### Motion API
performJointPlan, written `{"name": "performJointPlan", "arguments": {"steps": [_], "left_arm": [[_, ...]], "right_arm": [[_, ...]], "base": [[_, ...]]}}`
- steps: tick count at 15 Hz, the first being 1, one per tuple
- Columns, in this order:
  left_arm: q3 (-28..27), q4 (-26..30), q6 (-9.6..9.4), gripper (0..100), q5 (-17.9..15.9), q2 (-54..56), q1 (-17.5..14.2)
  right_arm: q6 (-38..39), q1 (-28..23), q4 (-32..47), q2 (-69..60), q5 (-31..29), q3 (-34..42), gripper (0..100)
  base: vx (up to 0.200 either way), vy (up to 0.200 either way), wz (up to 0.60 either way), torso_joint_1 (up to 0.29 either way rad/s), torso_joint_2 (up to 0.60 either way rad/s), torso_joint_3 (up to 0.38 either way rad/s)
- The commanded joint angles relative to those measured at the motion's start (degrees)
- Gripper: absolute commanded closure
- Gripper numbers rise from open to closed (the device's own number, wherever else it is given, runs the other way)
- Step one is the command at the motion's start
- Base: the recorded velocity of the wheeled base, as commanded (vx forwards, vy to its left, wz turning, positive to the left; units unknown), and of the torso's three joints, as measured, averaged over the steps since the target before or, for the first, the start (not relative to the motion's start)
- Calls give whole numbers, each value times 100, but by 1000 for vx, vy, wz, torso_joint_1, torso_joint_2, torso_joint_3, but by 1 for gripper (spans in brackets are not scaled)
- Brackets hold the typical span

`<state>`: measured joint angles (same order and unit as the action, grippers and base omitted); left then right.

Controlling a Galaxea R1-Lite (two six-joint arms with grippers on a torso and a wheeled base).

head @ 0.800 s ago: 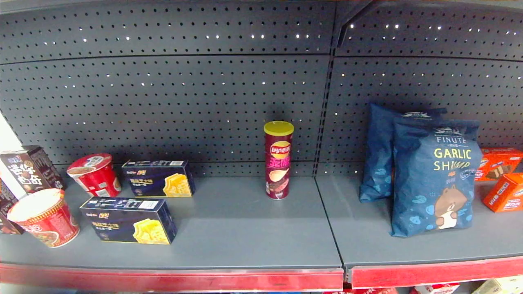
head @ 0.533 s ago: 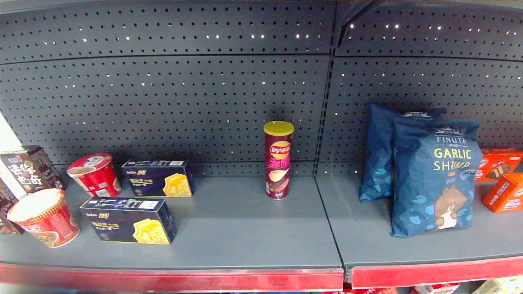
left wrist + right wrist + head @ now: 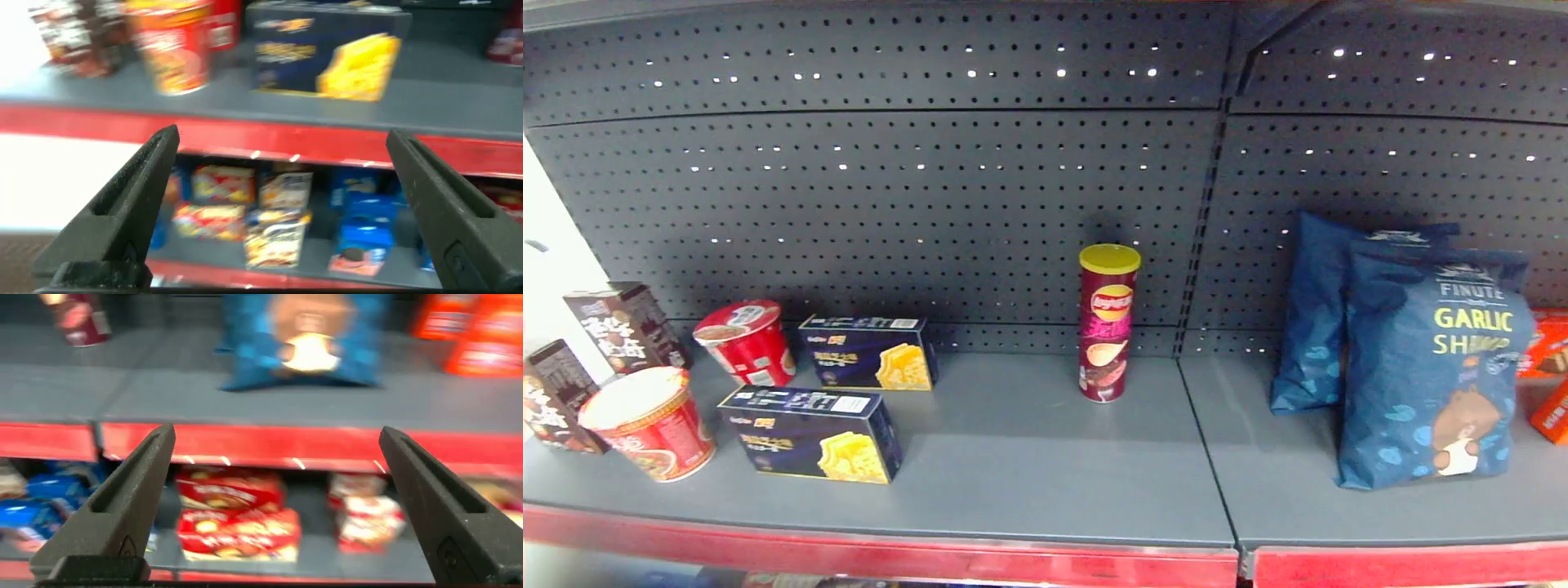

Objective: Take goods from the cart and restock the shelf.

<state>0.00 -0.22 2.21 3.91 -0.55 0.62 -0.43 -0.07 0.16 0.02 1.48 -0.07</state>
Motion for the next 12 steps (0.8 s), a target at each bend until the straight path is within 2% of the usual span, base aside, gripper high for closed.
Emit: {"name": "performJointPlan", "arguments": {"steps": [1,12], "left_arm": [[0,-4,-1,0,4,2,-1],[0,-4,17,0,39,2,-1]], "right_arm": [[-1,-1,2,-2,2,-1,0],[-1,7,2,-2,11,-1,0]], "base": [[0,0,600,12,17,7],[0,0,600,2,1,1]]}}
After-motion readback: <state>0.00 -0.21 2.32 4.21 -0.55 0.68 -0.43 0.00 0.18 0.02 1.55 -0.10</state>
